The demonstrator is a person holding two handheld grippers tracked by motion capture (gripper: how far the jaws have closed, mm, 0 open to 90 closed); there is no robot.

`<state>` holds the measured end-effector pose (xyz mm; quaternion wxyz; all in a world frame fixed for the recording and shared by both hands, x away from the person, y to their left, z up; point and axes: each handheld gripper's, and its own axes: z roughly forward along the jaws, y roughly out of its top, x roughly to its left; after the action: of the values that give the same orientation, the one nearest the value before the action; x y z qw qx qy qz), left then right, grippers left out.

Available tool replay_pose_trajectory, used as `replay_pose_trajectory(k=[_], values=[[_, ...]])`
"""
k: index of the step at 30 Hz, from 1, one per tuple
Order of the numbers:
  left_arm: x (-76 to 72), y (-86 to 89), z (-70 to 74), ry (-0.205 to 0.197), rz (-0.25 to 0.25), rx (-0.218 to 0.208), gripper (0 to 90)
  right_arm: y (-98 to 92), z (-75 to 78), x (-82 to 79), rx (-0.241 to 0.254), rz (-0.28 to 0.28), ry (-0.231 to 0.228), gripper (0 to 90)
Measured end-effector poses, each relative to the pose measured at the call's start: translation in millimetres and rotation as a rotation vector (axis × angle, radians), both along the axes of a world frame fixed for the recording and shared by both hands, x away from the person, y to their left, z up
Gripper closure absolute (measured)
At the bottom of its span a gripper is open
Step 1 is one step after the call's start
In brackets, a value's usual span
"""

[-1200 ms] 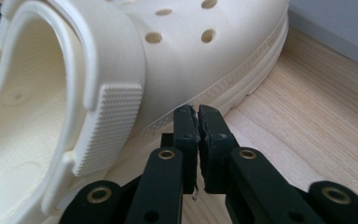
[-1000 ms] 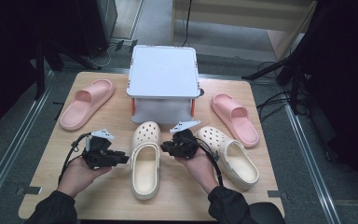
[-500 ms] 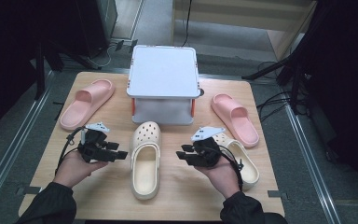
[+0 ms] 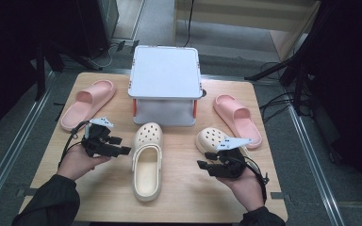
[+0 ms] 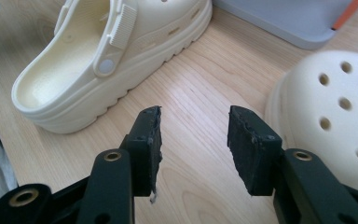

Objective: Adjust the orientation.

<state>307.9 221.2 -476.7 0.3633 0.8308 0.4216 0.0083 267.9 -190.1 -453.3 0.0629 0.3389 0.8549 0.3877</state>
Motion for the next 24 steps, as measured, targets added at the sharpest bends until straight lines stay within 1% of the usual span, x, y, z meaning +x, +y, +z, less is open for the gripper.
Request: replay_pose_trajectory(k=[2, 3, 4, 6, 7, 8, 10, 13, 14, 17, 20, 22, 24], values=[[2.2, -0.8, 0.7, -0.008, 0.001, 0.007, 35.7, -6.6, 0.7, -2.5, -0.001, -0.014, -0.004, 54.5], [3.4, -0.9, 1.0, -0.002, -0.001, 0.005, 35.4, -10.8, 1.2, -4.0, 0.0, -0.025, -0.004, 54.4], [4.3, -1.2, 1.1, 0.003, -0.003, -0.003, 35.3, -14.3, 1.6, -5.0, 0.0, -0.036, -0.008, 54.3], [5.6, -1.7, 1.7, 0.019, -0.005, -0.037, 35.3, -21.1, 2.6, -6.9, 0.005, -0.054, -0.008, 54.2], [5.9, -2.5, 2.2, 0.025, -0.006, -0.048, 35.3, -29.1, 3.4, -8.6, 0.008, -0.075, -0.014, 54.1], [6.2, -3.7, 2.6, 0.027, -0.01, -0.051, 35.3, -29.1, 3.4, -8.6, 0.008, -0.075, -0.014, 54.1], [6.9, -6.5, 2.6, 0.022, -0.023, -0.043, 35.3, -37.1, 3.6, -9.1, 0.002, -0.097, -0.021, 54.1], [9.2, -9.7, 0.7, 0.033, -0.027, -0.028, 35.3, -48.8, 3.4, -8.4, -0.017, -0.14, -0.022, 53.9], [9.6, -10.3, 0.2, 0.032, -0.028, -0.024, 35.3, -51.4, 3.2, -8.3, -0.018, -0.144, -0.023, 53.9], [10.4, -9.5, 0.6, 0.03, -0.028, -0.025, 35.3, -59.2, 1.5, -7.8, -0.036, -0.174, -0.019, 53.7], [10.8, -8.2, 0.5, 0.029, -0.019, -0.029, 35.3, -65.1, -0.4, -5.7, -0.044, -0.196, -0.014, 52.5], [11.1, -7.3, 0.2, 0.026, -0.018, -0.027, 35.3, -65.7, -4.3, -2.3, -0.065, -0.202, -0.011, 50.9], [10.6, -7.8, 0.9, 0.034, -0.016, -0.048, 35.3, -63.7, -10.3, 2.0, -0.103, -0.197, 0.001, 50.9]])
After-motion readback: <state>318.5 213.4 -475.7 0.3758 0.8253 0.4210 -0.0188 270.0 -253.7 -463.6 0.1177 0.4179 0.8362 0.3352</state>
